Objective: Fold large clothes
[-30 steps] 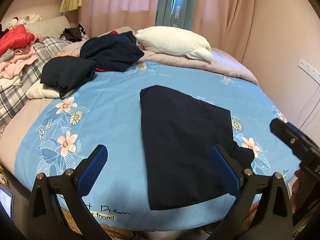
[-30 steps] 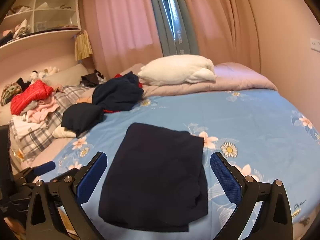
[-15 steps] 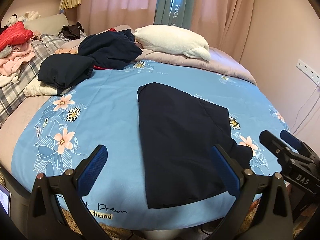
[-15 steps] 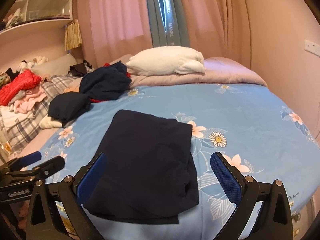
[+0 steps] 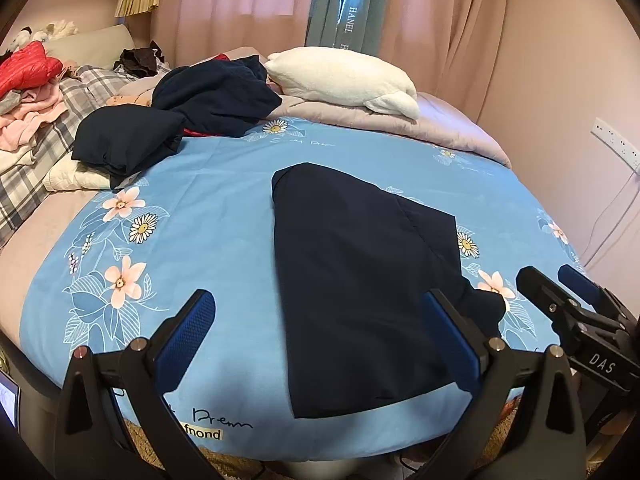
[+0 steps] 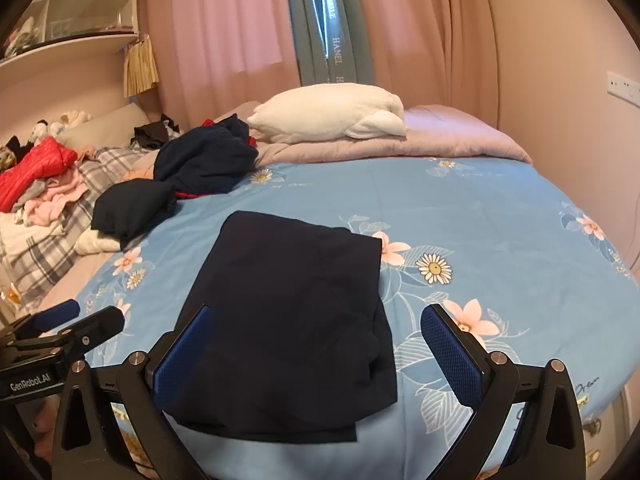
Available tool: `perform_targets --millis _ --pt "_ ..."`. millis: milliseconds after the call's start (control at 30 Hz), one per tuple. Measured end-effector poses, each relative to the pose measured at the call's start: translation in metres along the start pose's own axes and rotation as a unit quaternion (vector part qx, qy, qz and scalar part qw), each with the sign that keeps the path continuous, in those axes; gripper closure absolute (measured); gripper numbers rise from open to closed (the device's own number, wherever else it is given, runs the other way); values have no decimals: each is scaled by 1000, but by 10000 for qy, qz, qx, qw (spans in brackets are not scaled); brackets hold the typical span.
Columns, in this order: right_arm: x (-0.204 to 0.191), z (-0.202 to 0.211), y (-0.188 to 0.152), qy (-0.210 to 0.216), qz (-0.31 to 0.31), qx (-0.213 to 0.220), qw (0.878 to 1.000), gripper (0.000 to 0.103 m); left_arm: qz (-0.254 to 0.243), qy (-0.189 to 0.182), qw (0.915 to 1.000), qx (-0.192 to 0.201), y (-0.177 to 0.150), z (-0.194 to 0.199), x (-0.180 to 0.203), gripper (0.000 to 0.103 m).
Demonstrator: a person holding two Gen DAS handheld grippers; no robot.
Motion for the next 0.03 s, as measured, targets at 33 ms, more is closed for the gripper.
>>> perform_targets --millis 33 --pt "0 1 0 -9 -9 -2 10000 1 -5 -4 10000 7 0 0 0 0"
Point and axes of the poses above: each gripper's, at about its wrist camera, not at the fingertips, and z roughly against the way its jaws point, x to its right, y to its top, the point moved 3 cm from there along -z, roughly the way its jaws point, and after that the axes turned 7 degrees about y, right-handed, at the moved point
